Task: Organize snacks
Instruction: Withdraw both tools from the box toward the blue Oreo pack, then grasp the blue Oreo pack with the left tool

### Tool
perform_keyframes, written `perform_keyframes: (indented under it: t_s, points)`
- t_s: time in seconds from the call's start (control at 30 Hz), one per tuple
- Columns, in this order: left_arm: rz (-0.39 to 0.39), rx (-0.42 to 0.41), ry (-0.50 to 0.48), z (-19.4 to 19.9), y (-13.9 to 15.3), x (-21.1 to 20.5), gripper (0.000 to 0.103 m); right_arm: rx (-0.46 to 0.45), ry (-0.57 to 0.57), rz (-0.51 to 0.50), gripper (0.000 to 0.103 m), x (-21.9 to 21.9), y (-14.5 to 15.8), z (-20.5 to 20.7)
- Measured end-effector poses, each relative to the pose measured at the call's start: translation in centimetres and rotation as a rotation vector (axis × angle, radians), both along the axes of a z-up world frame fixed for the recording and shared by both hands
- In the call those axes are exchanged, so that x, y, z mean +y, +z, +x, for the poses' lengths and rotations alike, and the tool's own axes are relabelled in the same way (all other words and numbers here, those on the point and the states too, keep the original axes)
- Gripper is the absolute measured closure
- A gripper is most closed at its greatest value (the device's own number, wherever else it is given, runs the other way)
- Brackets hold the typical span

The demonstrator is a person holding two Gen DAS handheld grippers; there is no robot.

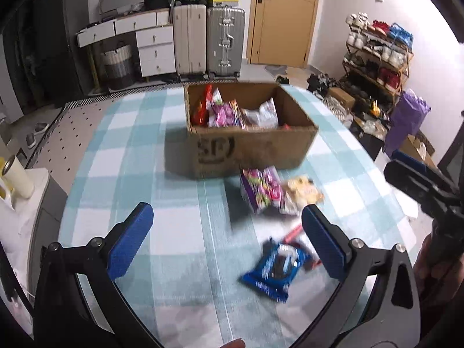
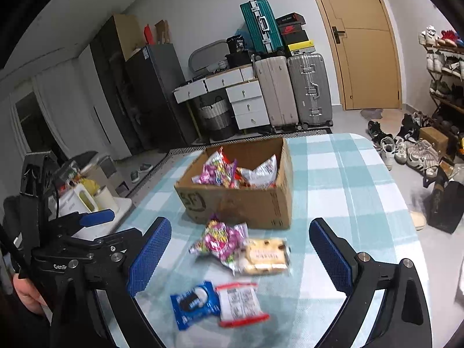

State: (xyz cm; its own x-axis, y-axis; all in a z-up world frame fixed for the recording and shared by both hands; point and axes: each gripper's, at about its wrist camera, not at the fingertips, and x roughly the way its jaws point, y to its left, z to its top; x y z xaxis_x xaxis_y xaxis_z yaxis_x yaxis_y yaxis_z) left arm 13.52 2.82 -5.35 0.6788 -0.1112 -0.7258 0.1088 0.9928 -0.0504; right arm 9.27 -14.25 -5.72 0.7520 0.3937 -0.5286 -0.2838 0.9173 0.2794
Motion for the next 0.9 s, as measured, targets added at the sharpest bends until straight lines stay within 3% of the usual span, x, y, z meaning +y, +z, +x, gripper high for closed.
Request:
perform_keyframes:
  t_s: [0.4,0.67,0.9]
  points:
    - [-0.040,0.121,-0.038,-1.6,-6.2,0.4,0.001,0.055,0.007,-0.031,0.005,0.5,-4.0,-3.9]
    - [-0.065,0.160,-0.102,-2.0,-8.9,0.0,0.001,0.091,-0.006,-0.030,0.005,0.4,-6.3,-5.1]
    - [-0.033,0.196,-0.147,-0.9,-10.9,-1.9,0.001,0.121,-0.028,-0.012,0.005,-0.4,-7.6,-5.5]
